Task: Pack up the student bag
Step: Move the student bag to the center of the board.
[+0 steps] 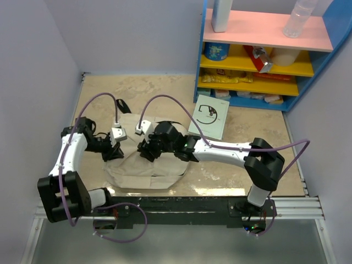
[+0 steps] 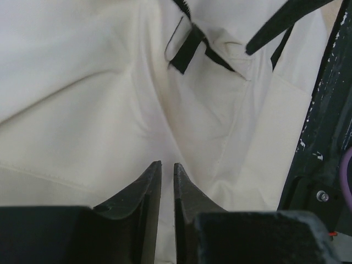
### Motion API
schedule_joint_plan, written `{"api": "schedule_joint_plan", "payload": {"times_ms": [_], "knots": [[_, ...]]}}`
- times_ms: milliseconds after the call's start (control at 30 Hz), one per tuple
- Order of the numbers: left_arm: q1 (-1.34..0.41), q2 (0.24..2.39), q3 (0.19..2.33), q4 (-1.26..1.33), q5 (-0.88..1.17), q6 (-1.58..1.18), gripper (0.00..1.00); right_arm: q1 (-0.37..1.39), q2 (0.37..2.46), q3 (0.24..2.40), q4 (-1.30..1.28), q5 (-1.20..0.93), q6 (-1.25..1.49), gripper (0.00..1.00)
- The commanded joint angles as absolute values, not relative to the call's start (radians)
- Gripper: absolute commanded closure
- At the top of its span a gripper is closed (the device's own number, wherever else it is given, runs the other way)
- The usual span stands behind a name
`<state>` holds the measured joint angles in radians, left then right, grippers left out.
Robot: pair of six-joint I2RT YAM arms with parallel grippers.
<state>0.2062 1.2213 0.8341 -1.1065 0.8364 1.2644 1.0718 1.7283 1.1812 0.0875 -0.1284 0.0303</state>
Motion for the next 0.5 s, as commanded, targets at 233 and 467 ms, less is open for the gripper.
{"api": "schedule_joint_plan", "payload": {"times_ms": [233, 467], "knots": [[0.397, 1.381, 0.879, -1.1, 0.873, 1.366, 0.76, 1.095, 1.799, 1.311, 0.012, -0.132, -0.072, 0.42], [0.403, 1.318, 0.848, -0.899, 0.833, 1.192, 0.75, 1.097, 1.868, 1.325, 0.003, -0.103, -0.074, 0.43]]}}
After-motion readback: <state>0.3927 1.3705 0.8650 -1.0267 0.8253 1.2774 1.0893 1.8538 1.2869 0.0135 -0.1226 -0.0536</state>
